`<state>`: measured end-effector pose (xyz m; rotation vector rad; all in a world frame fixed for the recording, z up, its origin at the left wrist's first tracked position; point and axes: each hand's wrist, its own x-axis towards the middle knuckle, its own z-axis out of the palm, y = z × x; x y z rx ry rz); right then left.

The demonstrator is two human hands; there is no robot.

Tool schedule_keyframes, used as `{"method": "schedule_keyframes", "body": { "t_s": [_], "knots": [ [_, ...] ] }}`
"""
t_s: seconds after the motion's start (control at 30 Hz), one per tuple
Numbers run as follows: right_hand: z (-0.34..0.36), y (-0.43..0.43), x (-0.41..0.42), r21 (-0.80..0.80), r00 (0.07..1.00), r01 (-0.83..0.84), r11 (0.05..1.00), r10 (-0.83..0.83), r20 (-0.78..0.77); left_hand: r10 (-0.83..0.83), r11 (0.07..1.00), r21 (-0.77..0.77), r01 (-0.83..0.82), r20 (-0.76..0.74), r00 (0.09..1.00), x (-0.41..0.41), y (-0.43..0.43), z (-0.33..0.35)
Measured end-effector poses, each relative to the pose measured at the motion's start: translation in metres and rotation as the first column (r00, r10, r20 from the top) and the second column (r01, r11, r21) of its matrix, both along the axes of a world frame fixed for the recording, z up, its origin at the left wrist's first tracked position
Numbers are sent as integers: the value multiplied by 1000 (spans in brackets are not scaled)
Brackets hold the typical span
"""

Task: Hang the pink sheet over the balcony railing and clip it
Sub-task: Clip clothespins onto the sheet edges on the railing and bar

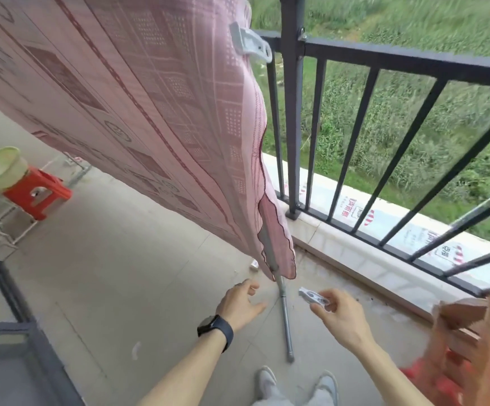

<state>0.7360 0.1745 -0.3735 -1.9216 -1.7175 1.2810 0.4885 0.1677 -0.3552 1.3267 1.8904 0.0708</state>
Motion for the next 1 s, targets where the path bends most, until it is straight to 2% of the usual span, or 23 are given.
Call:
{"method": "schedule_keyframes", "body": {
  "t_s": [0.17, 0.3, 0.43, 0.53, 0.73, 0.8, 0.93, 1.0],
  "knots": [
    [-77, 10, -3, -123, 986, 167, 978, -166, 18, 58, 996, -69, -60, -30, 998, 1, 26, -76],
    [-139, 27, -10, -222, 975, 211, 952, -220, -16, 60, 996, -69, -63, -51, 997, 14, 38, -135],
    [-201, 47, -16, -201, 968, 232, 952, -246, -48, 151, 988, -25, -152, -41, 988, 19, 45, -195],
    [-232, 63, -20, -186, 955, 264, 946, -284, -89, 219, 974, 65, -215, -71, 973, 24, 52, -233],
    [-307, 104, -39, 45, 963, 209, 977, -197, -181, 277, 929, 289, -230, -136, 951, 25, 67, -317],
    [-332, 114, -55, 77, 960, 180, 981, -158, -232, 296, 904, 364, -224, -154, 943, 21, 70, -349],
    [-382, 119, -81, 231, 929, 227, 946, -139, -343, 313, 800, 561, -213, -87, 946, 14, 68, -403],
    [-410, 112, -91, 310, 925, 222, 925, -99, -368, 314, 722, 673, -158, -116, 942, 13, 66, -424]
  ]
}}
